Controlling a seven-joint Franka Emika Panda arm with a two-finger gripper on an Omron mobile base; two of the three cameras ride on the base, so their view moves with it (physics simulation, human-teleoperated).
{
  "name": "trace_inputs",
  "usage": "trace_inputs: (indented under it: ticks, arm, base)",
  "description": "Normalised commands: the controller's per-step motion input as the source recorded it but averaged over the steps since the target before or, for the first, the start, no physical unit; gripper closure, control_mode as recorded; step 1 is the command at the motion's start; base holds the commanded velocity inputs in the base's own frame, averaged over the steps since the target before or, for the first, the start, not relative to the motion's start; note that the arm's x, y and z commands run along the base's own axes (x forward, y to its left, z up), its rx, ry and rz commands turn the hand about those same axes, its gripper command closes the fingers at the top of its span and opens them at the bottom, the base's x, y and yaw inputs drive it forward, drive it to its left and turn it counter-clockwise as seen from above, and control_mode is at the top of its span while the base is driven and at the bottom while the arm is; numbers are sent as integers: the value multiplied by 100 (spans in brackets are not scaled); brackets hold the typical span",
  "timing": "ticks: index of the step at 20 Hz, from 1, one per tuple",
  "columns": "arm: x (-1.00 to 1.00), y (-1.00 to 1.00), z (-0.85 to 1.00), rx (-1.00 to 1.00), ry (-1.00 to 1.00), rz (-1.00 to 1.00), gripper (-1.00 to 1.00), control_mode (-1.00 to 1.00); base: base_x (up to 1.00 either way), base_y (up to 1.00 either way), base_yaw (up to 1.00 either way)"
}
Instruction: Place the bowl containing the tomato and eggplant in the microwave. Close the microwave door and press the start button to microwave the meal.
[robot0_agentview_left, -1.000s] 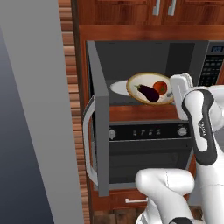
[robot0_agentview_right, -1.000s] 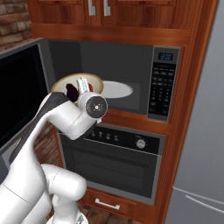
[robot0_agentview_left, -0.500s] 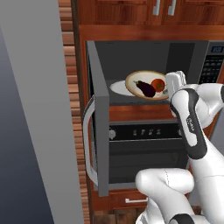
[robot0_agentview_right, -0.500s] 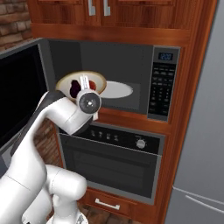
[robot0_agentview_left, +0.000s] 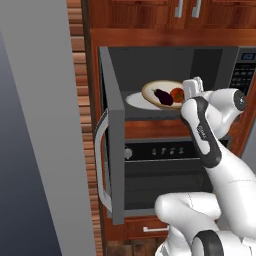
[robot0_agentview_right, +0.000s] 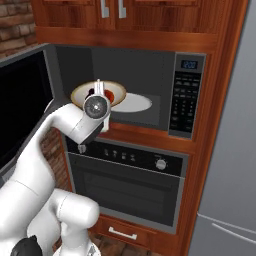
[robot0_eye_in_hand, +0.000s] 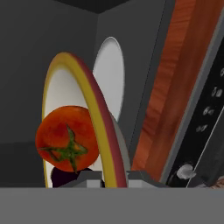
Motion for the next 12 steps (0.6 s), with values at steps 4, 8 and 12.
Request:
trace_inputs:
  ticks: [4,8,12]
  arm:
    - [43,0,0,3,0,-10,100,-100]
    - [45,0,-8,0,0,-6,100,-100]
    - [39,-2,-22,0,4,-1,100,-100]
  base:
    - [0,0,0]
    - [0,0,0]
    - [0,0,0]
